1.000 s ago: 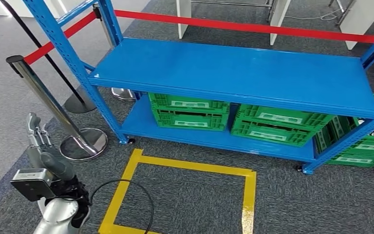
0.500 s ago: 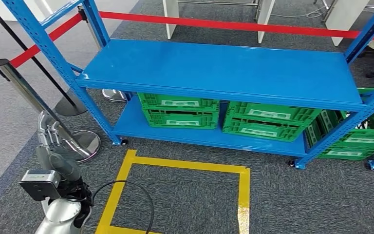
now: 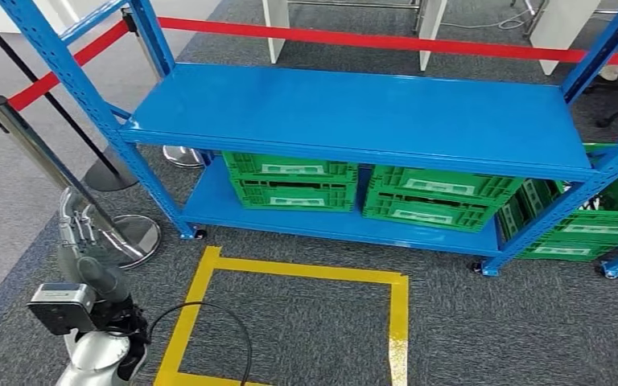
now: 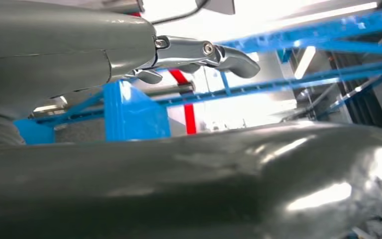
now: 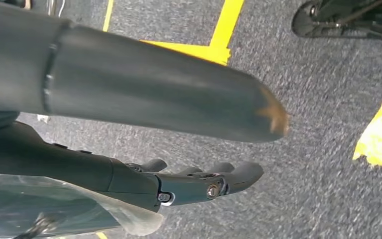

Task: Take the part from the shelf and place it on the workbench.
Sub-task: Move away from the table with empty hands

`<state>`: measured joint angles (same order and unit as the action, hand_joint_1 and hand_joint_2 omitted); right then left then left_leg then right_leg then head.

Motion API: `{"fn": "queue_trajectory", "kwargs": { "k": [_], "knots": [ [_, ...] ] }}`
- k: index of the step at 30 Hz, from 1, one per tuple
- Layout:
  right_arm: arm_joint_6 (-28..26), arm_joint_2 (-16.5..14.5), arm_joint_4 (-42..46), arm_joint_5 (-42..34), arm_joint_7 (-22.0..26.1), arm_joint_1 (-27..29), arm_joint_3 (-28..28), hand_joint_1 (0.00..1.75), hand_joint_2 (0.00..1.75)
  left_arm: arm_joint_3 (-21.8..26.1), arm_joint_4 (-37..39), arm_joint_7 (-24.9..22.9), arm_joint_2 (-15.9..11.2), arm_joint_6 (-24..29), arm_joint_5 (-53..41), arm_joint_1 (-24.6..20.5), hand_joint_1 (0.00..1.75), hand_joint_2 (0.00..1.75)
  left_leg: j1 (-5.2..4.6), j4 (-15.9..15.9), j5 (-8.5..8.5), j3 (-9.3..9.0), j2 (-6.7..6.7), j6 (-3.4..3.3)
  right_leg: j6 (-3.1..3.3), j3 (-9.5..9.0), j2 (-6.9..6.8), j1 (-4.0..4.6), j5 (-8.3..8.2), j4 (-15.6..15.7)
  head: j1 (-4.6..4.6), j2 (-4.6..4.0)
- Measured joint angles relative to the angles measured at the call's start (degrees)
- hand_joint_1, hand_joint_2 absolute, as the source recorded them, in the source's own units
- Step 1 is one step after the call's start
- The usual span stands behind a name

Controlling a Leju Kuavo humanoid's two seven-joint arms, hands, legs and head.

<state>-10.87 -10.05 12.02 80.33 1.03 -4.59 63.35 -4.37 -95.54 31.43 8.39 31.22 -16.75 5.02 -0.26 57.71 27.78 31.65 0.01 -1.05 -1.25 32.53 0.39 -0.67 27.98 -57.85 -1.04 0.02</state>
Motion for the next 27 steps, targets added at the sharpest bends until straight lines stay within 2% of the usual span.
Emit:
{"fn": "queue_trajectory", "kwargs": {
  "k": [2,3,6,7,8,9,10,11,12,13,16,18,19,21,22,23,24,26,27],
  "knots": [
    [0.0,0.0,0.0,0.0,0.0,0.0,0.0,0.0,0.0,0.1,0.0,0.0,0.0,0.0,0.0,0.0,0.0,0.0,0.24,-0.6,-0.45,-0.14,0.08,-0.34,-0.57,0.53,-0.01,-0.08,0.7,-0.8,0.06,0.0],
    [0.0,0.0,0.0,0.0,0.0,0.0,0.0,0.0,0.0,0.2,0.0,0.0,0.0,0.0,0.0,0.0,0.0,0.0,0.4,-1.0,-0.69,-0.22,0.13,-0.56,-0.79,1.43,-0.03,-0.08,1.86,-2.5,0.16,0.0],
    [0.0,0.0,0.0,0.0,0.1,0.1,0.0,0.0,0.0,0.2,-0.1,0.0,0.1,0.0,0.0,0.2,0.0,0.0,0.46,-1.2,-0.89,-0.05,0.27,-0.83,-1.25,6.49,-0.1,-0.22,6.92,-13.1,0.38,0.0],
    [0.0,0.0,0.0,0.0,0.1,0.2,0.0,0.0,0.0,0.3,-0.1,0.0,0.1,0.0,0.0,0.3,0.0,0.0,0.44,-1.1,-0.89,-0.02,0.29,-0.84,-1.39,7.57,-0.1,-0.25,7.5,-15.4,0.38,0.0],
    [0.0,0.0,0.0,0.0,0.1,0.3,0.0,0.0,0.0,0.3,-0.1,0.0,0.1,0.0,0.0,0.3,0.0,0.0,0.44,-1.1,-0.88,-0.03,0.29,-0.82,-1.49,7.61,-0.11,-0.28,6.94,-15.6,0.39,0.0],
    [0.0,0.1,0.0,0.0,0.1,0.3,0.0,0.0,0.0,0.3,-0.1,0.0,0.1,0.0,0.0,0.4,0.0,0.0,0.49,-1.0,-0.83,-0.06,0.28,-0.76,-1.55,6.57,-0.14,-0.34,5.39,-13.6,0.4,0.0],
    [0.0,0.1,0.0,0.0,0.2,0.3,0.0,0.0,0.0,0.3,-0.1,0.0,0.1,0.0,0.1,0.4,0.0,0.0,0.53,-0.9,-0.74,-0.1,0.26,-0.61,-1.59,4.62,-0.24,-0.43,3.27,-9.7,0.41,0.0],
    [0.0,0.2,0.0,0.0,0.2,0.3,0.0,0.0,0.0,0.3,-0.1,0.0,0.1,0.0,0.1,0.4,0.0,0.0,0.46,-0.8,-0.59,-0.08,0.24,-0.35,-1.62,2.55,-0.35,-0.46,1.83,-5.7,0.43,0.0],
    [0.1,0.2,0.0,0.0,0.2,0.2,-0.1,0.0,0.0,0.3,-0.1,0.0,0.1,-0.1,0.1,0.4,0.0,0.0,0.36,-0.5,-0.43,0.02,0.23,-0.06,-1.43,0.86,-0.38,-0.48,0.91,-2.5,0.44,0.0],
    [0.1,0.2,0.0,0.0,0.2,0.1,-0.1,0.0,0.0,0.4,-0.1,0.1,0.1,-0.1,0.2,0.4,0.0,0.0,0.23,-0.3,-0.33,0.12,0.22,0.24,-1.19,-0.15,-0.4,-0.46,0.63,-0.6,0.39,0.0],
    [0.2,0.2,0.0,0.0,0.2,0.2,-0.1,0.0,0.0,0.4,-0.1,0.3,0.1,-0.3,0.2,0.4,0.0,0.0,0.2,0.0,-0.18,0.25,0.2,0.94,-0.13,-0.52,-0.3,-0.38,0.81,-0.2,0.2,0.0],
    [0.2,0.2,0.0,0.0,0.2,0.3,-0.1,0.0,0.0,0.4,-0.1,0.4,0.1,-0.3,0.2,0.3,0.0,0.0,0.33,2.2,1.34,1.04,0.18,1.46,0.53,-0.7,-0.34,-0.53,0.79,-0.1,0.03,0.0],
    [0.2,0.2,0.0,0.0,0.2,0.3,-0.1,0.0,0.0,0.4,-0.2,0.5,0.1,-0.3,0.2,0.4,0.0,0.0,0.4,5.0,2.95,2.3,0.18,1.72,0.78,-0.78,-0.38,-0.6,0.79,0.0,-0.09,0.0],
    [0.3,0.2,0.0,0.1,0.4,0.3,-0.1,0.0,0.0,0.4,-0.2,0.5,0.0,-0.2,0.3,0.5,0.0,0.0,0.52,13.1,6.44,6.1,0.17,2.05,1.09,-0.85,-0.41,-0.52,0.87,0.0,-0.28,0.0],
    [0.5,0.2,0.0,0.1,0.6,0.3,-0.1,0.0,0.0,0.4,-0.2,0.5,0.0,-0.1,0.4,0.5,0.0,0.0,0.55,16.1,7.25,7.64,0.17,2.09,1.14,-0.89,-0.39,-0.47,0.91,-0.1,-0.3,0.0],
    [0.6,0.2,0.0,0.1,0.8,0.3,-0.2,0.0,0.0,0.4,-0.2,0.5,0.0,0.0,0.4,0.6,0.0,0.0,0.56,17.1,6.92,8.31,0.17,2.01,1.18,-0.97,-0.34,-0.42,0.97,-0.1,-0.3,0.0],
    [0.8,0.2,0.0,0.2,0.9,0.3,-0.3,0.0,0.0,0.4,-0.2,0.5,0.1,0.1,0.5,0.6,0.0,0.0,0.53,15.8,5.44,7.89,0.17,1.82,1.19,-1.1,-0.26,-0.37,1.03,-0.1,-0.3,0.0],
    [0.9,0.1,0.0,0.3,1.1,0.3,-0.4,0.0,0.0,0.4,-0.2,0.5,0.1,0.2,0.5,0.6,0.0,0.87,0.33,8.4,0.99,4.82,0.11,0.96,1.12,-1.43,-0.1,-0.29,1.23,-0.1,-0.29,0.0],
    [0.9,0.0,0.0,0.3,1.1,0.3,-0.4,0.0,0.0,0.4,-0.2,0.5,0.1,0.2,0.5,0.6,0.0,1.31,0.17,4.7,-0.56,3.24,0.09,0.49,0.98,-1.47,-0.01,-0.2,1.34,-0.1,-0.29,0.0]
  ]
}}
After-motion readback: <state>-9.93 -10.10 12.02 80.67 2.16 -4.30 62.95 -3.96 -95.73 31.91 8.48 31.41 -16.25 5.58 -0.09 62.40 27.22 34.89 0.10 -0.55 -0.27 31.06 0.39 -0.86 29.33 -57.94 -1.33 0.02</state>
